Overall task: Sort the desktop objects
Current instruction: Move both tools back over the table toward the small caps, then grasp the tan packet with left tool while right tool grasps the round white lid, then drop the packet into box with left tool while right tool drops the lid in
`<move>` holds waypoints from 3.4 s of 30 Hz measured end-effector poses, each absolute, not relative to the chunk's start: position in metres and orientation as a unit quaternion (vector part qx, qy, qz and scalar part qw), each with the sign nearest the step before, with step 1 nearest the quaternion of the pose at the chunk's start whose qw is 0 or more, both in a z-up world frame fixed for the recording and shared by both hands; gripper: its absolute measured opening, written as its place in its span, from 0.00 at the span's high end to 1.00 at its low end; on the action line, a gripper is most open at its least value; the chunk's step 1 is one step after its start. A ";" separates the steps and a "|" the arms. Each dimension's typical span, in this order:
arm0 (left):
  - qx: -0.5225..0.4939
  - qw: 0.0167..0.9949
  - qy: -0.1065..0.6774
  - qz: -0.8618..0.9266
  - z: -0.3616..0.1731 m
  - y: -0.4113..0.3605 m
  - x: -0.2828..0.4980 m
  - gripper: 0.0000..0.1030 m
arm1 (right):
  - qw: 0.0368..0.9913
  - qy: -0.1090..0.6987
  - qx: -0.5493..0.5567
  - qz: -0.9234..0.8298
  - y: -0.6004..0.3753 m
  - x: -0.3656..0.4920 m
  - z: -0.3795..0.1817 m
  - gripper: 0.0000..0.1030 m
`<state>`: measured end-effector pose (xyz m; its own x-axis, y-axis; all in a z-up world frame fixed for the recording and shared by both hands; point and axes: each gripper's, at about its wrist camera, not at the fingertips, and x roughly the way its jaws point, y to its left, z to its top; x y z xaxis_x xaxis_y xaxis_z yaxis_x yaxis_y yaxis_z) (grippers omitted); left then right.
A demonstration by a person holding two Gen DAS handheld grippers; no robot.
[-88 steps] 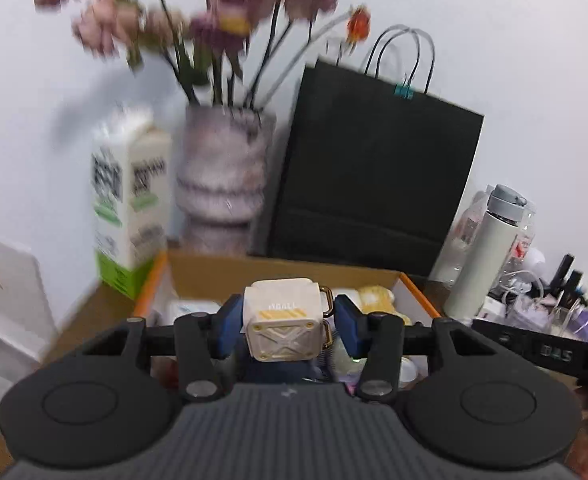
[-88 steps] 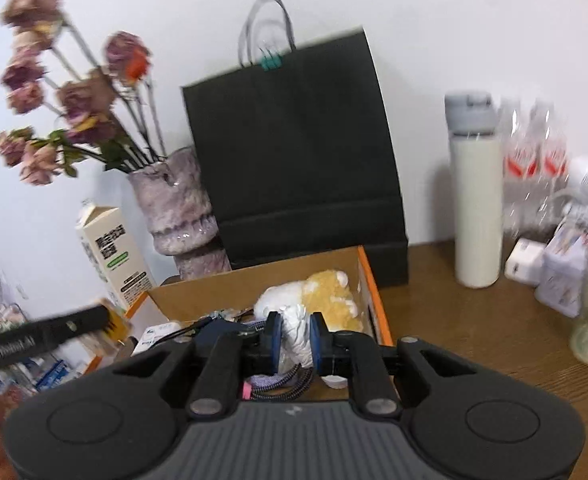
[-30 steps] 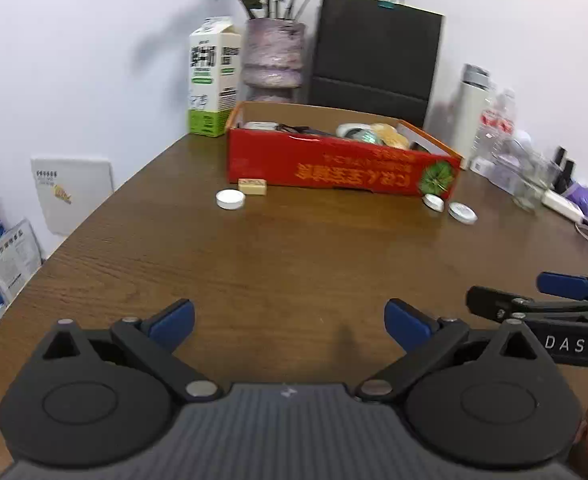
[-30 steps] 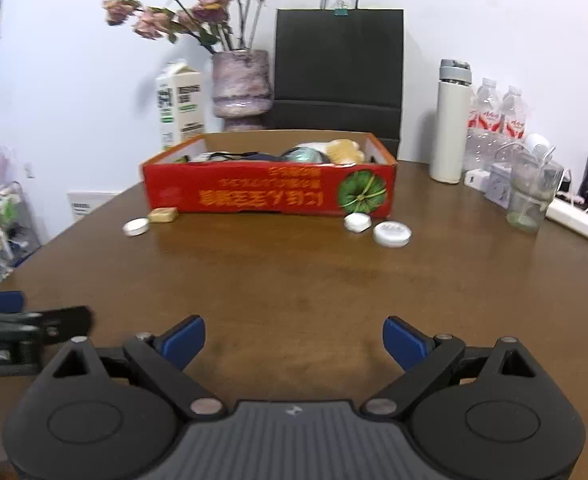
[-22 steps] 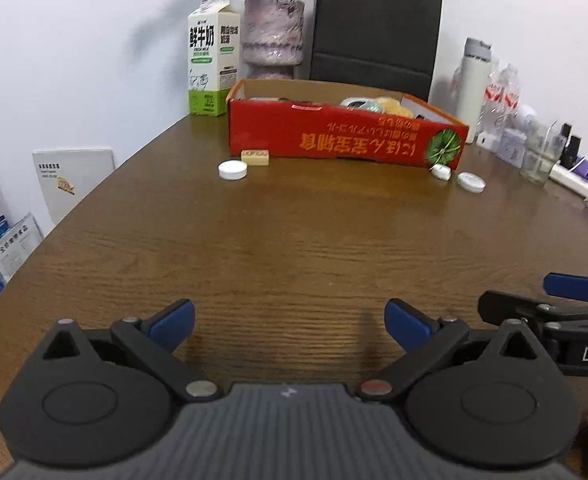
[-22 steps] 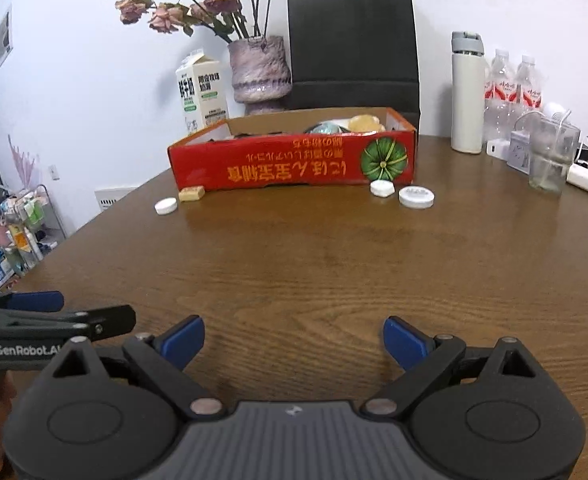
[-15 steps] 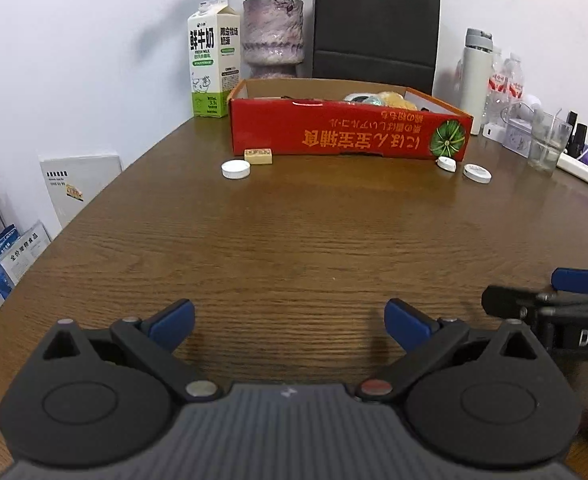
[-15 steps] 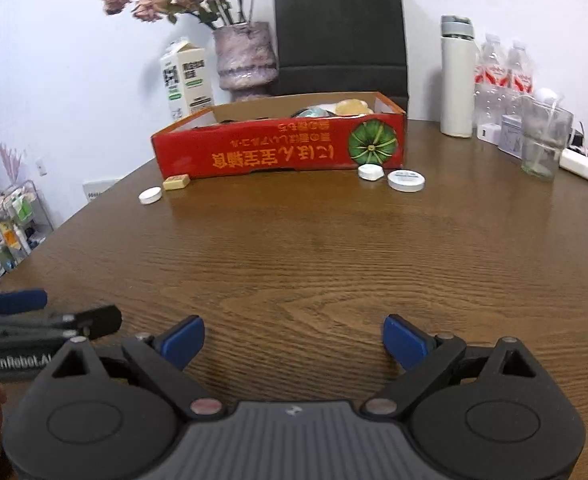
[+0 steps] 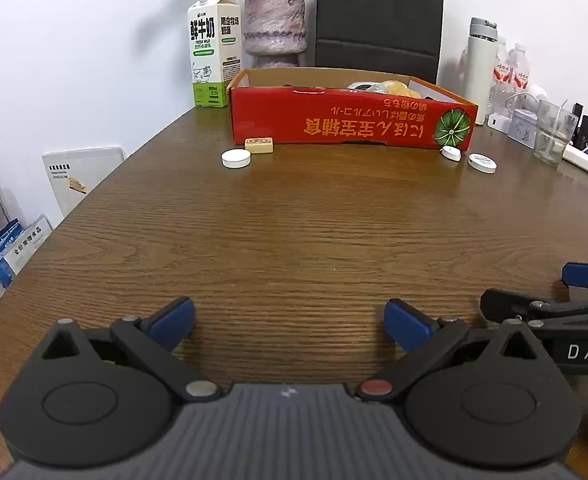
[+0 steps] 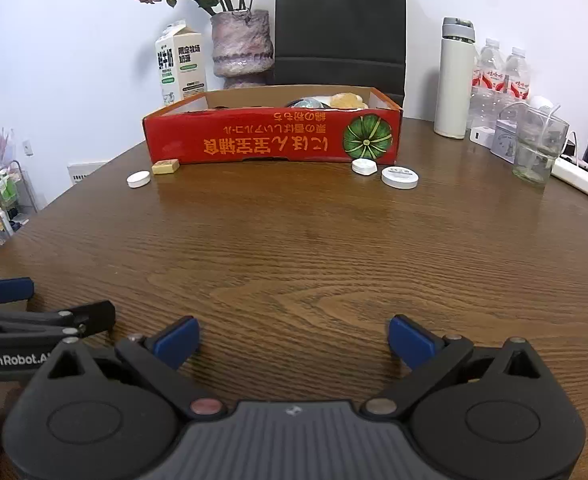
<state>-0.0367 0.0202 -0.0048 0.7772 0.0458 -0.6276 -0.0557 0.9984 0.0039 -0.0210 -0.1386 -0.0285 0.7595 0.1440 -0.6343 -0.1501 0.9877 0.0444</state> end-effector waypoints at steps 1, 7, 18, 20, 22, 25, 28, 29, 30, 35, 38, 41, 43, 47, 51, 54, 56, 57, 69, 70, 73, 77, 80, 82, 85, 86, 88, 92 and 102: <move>-0.006 0.942 0.333 0.028 -0.005 0.020 -0.037 0.00 | 0.938 0.338 -0.005 0.078 -0.139 -0.021 -0.028 0.01; 0.001 0.943 0.331 0.041 -0.004 0.017 -0.034 0.00 | 0.937 0.341 -0.017 0.075 -0.135 -0.019 -0.029 0.00; 0.024 0.966 0.256 -0.014 0.045 0.041 0.051 0.01 | 0.960 0.262 -0.038 0.090 -0.190 0.080 0.008 0.11; 0.025 0.966 0.257 -0.017 0.050 0.043 0.081 0.05 | 0.959 0.270 -0.034 0.074 -0.207 0.115 0.002 0.14; 0.023 0.965 0.262 -0.014 0.049 0.047 0.109 0.13 | 0.957 0.286 -0.006 0.049 -0.222 0.147 -0.005 0.22; 0.018 0.960 0.279 0.031 0.041 0.053 0.143 0.23 | 0.952 0.303 0.026 0.026 -0.233 0.171 -0.017 0.23; -0.017 0.958 0.286 -0.001 0.032 0.062 0.160 0.23 | 0.947 0.315 0.049 0.045 -0.239 0.173 -0.025 0.36; -0.028 0.954 0.297 0.001 0.028 0.064 0.167 0.23 | 0.948 0.312 0.045 0.044 -0.238 0.173 -0.025 0.36; -0.032 0.951 0.307 0.009 0.025 0.064 0.173 0.23 | 0.947 0.316 0.037 0.042 -0.235 0.172 -0.025 0.36; -0.064 0.938 0.341 0.020 0.009 0.072 0.184 0.57 | 0.946 0.319 -0.011 0.048 -0.223 0.173 -0.029 0.64; -0.084 0.938 0.337 0.014 0.005 0.075 0.183 0.69 | 0.947 0.318 -0.016 0.048 -0.220 0.172 -0.028 0.64; -0.051 0.944 0.326 -0.001 0.008 0.063 0.172 0.69 | 0.948 0.315 -0.005 0.048 -0.224 0.169 -0.027 0.64; -0.027 0.951 0.309 -0.007 0.011 0.053 0.159 0.70 | 0.951 0.308 -0.005 0.043 -0.225 0.165 -0.025 0.64; 0.009 0.964 0.267 0.004 0.022 0.038 0.139 0.70 | 0.966 0.256 -0.024 0.043 -0.221 0.149 -0.016 0.64; -0.002 0.983 0.183 0.002 0.045 0.029 0.114 0.70 | 0.983 0.163 -0.055 0.065 -0.206 0.123 0.001 0.64; -0.008 0.998 0.070 0.004 0.061 0.027 0.085 0.70 | 0.990 0.102 -0.067 0.076 -0.195 0.102 0.015 0.64; -0.021 0.999 0.030 0.008 0.074 0.028 0.075 0.70 | 0.992 0.075 -0.045 0.093 -0.193 0.094 0.025 0.64; -0.030 0.999 0.034 0.021 0.082 0.028 0.076 0.70 | 0.992 0.068 -0.034 0.102 -0.192 0.093 0.032 0.64; -0.182 0.956 0.230 -0.018 0.111 0.055 0.218 0.69 | 0.976 0.178 0.055 0.110 -0.165 0.213 0.092 0.64; -0.173 0.950 0.260 -0.023 0.101 0.052 0.232 0.69 | 0.973 0.197 0.060 0.107 -0.163 0.226 0.086 0.64; -0.137 0.944 0.299 -0.014 0.079 0.046 0.251 0.69 | 0.961 0.262 0.040 0.082 -0.158 0.253 0.066 0.64; -0.131 0.932 0.336 -0.016 0.059 0.049 0.260 0.69 | 0.940 0.325 0.038 0.094 -0.156 0.270 0.038 0.64; -0.109 0.930 0.351 -0.025 0.053 0.043 0.261 0.68 | 0.934 0.345 0.029 0.093 -0.149 0.273 0.026 0.64; -0.099 0.931 0.351 -0.018 0.054 0.041 0.257 0.56 | 0.933 0.347 0.030 0.093 -0.147 0.270 0.025 0.55; -0.086 0.937 0.339 -0.005 0.063 0.042 0.249 0.21 | 0.935 0.339 0.032 0.097 -0.146 0.263 0.030 0.42; -0.083 0.940 0.331 0.004 0.066 0.042 0.246 0.14 | 0.937 0.335 0.033 0.096 -0.147 0.261 0.032 0.40; -0.066 0.947 0.315 0.016 0.073 0.041 0.241 0.07 | 0.938 0.333 0.036 0.093 -0.150 0.261 0.037 0.28; -0.038 0.952 0.302 0.033 0.080 0.040 0.236 0.01 | 0.939 0.331 0.036 0.082 -0.156 0.259 0.042 0.20; 0.007 0.953 0.298 0.054 0.080 0.028 0.231 0.00 | 0.945 0.317 0.039 0.064 -0.157 0.251 0.056 0.16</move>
<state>0.2308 0.0276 0.0804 0.8167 0.1070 -0.5671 -0.0984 0.9941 0.0458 0.2506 -0.1567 0.0559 0.7908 0.1455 -0.5946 -0.0966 0.9888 0.1135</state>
